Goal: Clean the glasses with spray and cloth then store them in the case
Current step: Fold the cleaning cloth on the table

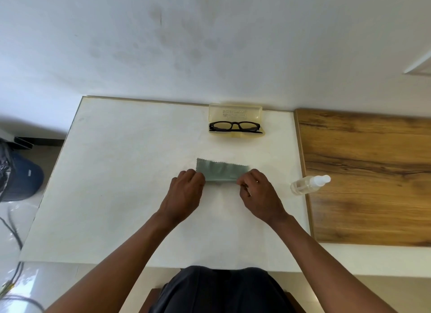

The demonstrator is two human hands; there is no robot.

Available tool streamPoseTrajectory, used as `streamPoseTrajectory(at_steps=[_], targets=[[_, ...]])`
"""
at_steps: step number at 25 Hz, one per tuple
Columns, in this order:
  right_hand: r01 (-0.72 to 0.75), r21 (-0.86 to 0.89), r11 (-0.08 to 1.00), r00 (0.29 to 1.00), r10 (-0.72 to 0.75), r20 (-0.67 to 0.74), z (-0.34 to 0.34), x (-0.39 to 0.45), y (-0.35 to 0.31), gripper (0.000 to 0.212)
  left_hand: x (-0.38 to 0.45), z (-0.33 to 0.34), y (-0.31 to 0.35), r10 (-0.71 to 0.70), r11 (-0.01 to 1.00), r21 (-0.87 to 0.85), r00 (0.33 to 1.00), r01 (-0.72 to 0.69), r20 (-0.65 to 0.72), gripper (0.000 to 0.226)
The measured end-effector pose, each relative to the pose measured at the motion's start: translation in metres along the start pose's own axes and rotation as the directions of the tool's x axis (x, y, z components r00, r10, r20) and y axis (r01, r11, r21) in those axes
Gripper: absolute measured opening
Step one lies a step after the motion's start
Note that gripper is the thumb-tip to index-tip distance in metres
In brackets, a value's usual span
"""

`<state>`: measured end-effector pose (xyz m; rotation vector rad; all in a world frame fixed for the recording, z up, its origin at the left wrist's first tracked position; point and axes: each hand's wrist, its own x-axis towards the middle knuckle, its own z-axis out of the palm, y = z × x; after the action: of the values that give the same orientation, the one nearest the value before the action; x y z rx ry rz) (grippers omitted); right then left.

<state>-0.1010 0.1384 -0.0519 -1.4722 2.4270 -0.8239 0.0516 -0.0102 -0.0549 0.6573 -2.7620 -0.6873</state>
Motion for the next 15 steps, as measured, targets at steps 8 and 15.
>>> streamPoseTrajectory(at_steps=[8, 15], targets=[[-0.325, 0.248, 0.913, 0.946, 0.313, 0.086, -0.008, 0.013, 0.002, 0.013, 0.020, -0.006, -0.001, -0.290, 0.916, -0.284, 0.957, 0.285, 0.026, 0.009], [-0.379, 0.204, 0.903, 0.925, 0.374, 0.063, -0.004, 0.016, 0.005, 0.007, 0.033, -0.005, 0.002, -0.411, 0.870, -0.282, 0.911, 0.405, 0.039, 0.015]])
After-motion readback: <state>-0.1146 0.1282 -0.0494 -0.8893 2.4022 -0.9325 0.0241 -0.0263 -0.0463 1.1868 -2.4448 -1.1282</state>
